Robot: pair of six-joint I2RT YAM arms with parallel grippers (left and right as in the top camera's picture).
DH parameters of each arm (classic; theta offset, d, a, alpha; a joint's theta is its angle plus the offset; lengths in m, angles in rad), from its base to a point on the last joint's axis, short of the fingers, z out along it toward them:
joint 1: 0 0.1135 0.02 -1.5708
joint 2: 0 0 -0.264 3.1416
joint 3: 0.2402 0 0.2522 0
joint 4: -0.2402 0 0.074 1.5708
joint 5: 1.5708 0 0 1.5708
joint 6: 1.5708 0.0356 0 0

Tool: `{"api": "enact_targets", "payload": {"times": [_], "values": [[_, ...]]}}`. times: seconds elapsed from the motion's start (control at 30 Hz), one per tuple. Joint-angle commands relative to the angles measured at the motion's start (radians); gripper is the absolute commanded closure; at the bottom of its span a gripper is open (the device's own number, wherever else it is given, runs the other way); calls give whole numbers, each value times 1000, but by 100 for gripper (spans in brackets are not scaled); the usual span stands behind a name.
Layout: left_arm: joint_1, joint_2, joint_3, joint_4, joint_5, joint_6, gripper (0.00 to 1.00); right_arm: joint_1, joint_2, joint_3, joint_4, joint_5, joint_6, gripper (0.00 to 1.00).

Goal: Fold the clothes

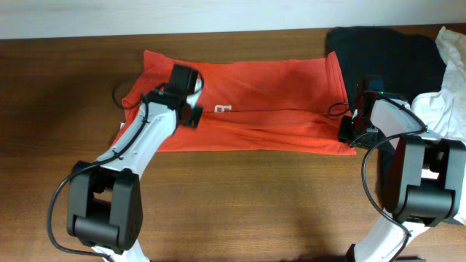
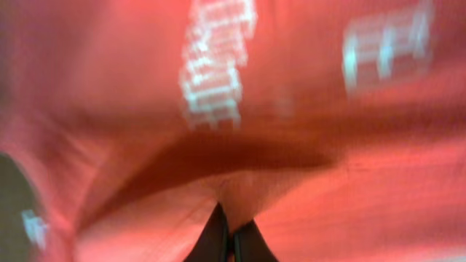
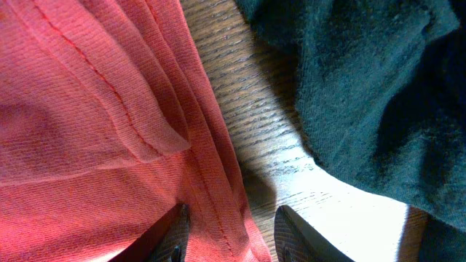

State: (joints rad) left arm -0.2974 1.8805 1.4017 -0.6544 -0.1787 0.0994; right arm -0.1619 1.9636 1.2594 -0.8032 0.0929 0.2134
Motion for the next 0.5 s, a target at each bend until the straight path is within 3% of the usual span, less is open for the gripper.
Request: {"api": "enact_targets", "payload": {"times": [0.0, 0.07, 0.1, 0.23, 0.47], "values": [[-1, -20, 70, 66, -43, 8, 14, 3, 38, -23, -6, 18, 7, 57], [-1, -14, 70, 19, -44, 8, 2, 3, 38, -23, -6, 18, 7, 57], [1, -11, 70, -32, -51, 7, 1, 3, 38, -23, -6, 18, 7, 57], [71, -6, 70, -180, -54, -79, 1, 3, 38, -23, -6, 17, 7, 57], [338, 5, 69, -243, 73, -289, 1, 3, 38, -23, -5, 18, 6, 57]]}}
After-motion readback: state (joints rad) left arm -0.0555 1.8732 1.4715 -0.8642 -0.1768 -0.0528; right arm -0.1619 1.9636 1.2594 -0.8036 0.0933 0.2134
